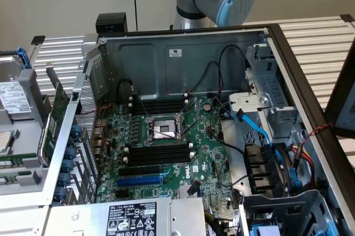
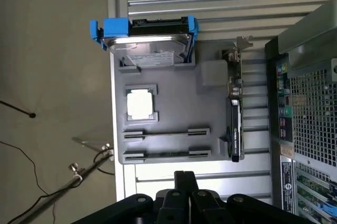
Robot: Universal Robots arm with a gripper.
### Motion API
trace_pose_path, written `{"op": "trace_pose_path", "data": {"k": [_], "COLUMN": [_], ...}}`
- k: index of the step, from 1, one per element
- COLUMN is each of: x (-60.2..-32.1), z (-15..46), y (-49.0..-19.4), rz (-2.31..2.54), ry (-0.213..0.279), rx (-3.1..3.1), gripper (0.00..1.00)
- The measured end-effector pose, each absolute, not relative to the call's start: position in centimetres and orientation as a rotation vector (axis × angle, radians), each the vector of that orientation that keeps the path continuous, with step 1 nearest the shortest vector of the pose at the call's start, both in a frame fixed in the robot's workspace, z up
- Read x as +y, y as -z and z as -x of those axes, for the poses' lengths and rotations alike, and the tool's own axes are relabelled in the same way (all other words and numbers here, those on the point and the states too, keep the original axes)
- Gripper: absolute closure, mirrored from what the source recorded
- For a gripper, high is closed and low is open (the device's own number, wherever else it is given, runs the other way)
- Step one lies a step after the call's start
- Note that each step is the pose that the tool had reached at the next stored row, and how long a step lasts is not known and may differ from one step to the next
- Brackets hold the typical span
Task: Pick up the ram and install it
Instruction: 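Reach for the ram, then pick up the ram and move it above insertion slot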
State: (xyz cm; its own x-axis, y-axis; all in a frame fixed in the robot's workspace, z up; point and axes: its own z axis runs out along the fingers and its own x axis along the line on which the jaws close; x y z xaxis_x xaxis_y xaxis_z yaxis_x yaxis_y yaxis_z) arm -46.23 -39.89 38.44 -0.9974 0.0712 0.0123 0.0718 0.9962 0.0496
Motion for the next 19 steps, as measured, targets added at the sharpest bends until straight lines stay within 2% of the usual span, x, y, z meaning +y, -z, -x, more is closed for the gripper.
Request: {"op": "trace_pose_path", "data": {"k": [11,19], "x": [-39.88,-39.87], "z": [46.90,46.96], "y": [-38.32,-38.08], "rz": [0.096,-0.117], "ry": [0.078,0.076], "rx": [-3.127,-3.122], "gripper": [0.89,0.89]}}
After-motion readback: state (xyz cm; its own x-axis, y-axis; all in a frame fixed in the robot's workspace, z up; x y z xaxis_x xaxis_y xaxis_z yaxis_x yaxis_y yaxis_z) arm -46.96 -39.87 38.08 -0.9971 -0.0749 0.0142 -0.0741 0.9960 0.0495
